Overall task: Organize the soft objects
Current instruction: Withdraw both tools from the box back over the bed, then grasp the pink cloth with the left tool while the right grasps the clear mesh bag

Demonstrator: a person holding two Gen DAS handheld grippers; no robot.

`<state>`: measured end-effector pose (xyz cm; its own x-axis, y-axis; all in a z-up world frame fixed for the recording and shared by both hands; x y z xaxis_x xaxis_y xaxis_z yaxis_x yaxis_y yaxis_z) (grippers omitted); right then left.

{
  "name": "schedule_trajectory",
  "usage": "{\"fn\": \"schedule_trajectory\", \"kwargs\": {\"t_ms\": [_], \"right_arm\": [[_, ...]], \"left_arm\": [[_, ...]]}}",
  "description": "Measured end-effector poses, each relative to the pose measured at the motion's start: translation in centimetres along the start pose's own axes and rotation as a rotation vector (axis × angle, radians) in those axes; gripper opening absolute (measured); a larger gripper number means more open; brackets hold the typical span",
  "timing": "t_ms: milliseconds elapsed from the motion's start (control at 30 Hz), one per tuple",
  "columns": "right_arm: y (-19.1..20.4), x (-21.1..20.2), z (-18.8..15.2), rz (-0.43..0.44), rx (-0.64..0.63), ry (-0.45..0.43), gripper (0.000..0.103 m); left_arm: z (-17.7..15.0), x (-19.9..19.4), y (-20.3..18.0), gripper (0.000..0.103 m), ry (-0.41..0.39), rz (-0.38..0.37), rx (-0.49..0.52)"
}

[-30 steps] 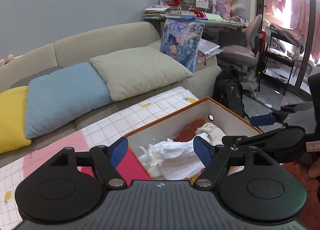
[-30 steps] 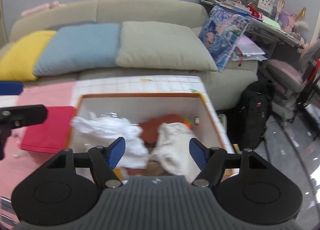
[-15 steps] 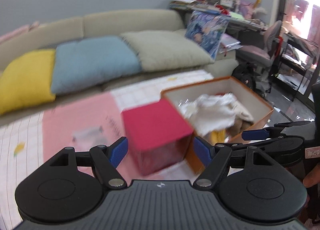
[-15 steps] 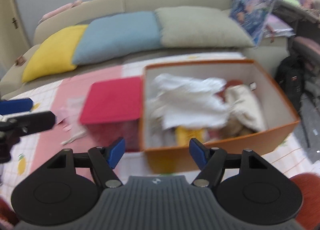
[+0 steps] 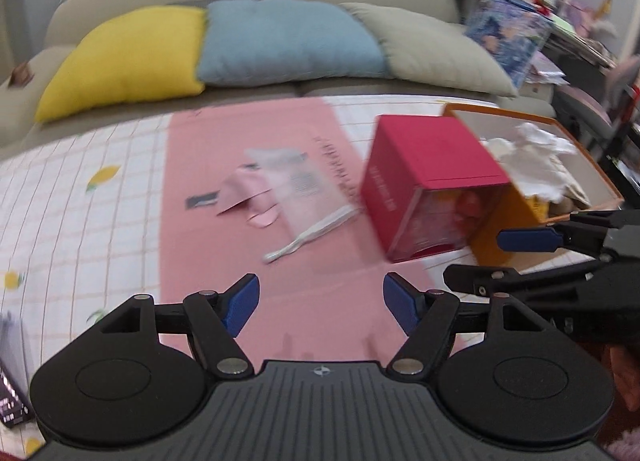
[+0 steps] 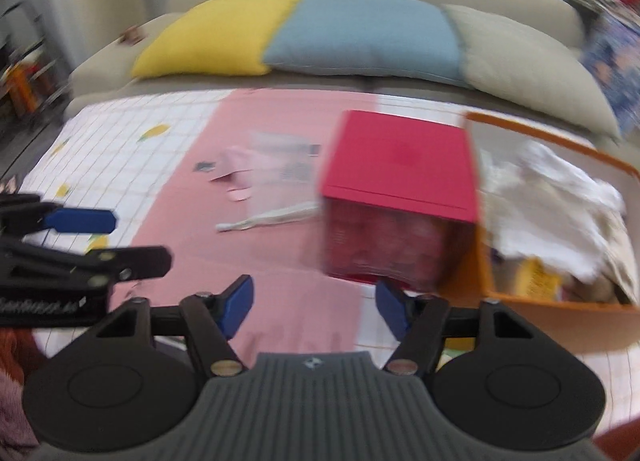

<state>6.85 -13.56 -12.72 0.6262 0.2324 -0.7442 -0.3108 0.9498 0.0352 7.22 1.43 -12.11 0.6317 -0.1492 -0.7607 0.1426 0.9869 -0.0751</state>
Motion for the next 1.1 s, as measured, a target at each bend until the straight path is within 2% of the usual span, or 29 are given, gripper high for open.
{"fn": "schedule_trajectory", "kwargs": {"t_ms": [67,200,567,700,900,1000,1100], "right_arm": [[1.4,0.6,0.2,0.008,-0.067,0.001,0.055],[3.4,2.1,0.8,0.014,-0.182,-0.006,0.048],[6.6,7.7,4.9,-0.007,-0.352,-0.026,0.048],[6.9,10.9,6.8,-0.025,-0.392,0.023,0.058],[6.7,15.2,9.1,-0.006,-0.436,0.12,0.06],[6.3,16.8,9.9,-0.02,-0.415,0.158,0.068],[5.9,18.0,10.5,-0.058,-0.367,0.184,0.071]], "left_arm": [[-0.3,0.1,1.1,0.077,0.004,-0.004,-0.023],[-0.4,0.5,2.4,0.077,0.011,-0.016,-0.036],[1.0,3.5,6.3,0.073,0.032,0.019,-0.053],[2.3,4.9,7.2,0.073,0.02,0.022,-0.01],[5.0,7.2,8.6,0.073,-0.023,-0.027,0.04],[6.2,9.1,9.0,0.073,-0.011,-0.036,0.098],[7.3,11.0,9.3,0.073,0.011,-0.058,0.141]]}}
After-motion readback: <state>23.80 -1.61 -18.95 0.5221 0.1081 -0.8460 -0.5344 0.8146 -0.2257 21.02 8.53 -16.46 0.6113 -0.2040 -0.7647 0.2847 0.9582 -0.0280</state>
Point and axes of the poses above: each gripper's, at about its wrist camera, not at the fingertips, and x roughly the way its jaws point, y to its left, z to its top, the point moved 4 cm from there along x, roughly the way its jaws point, and after that the axes turned 2 degrees about x, right-handed, at the moved point
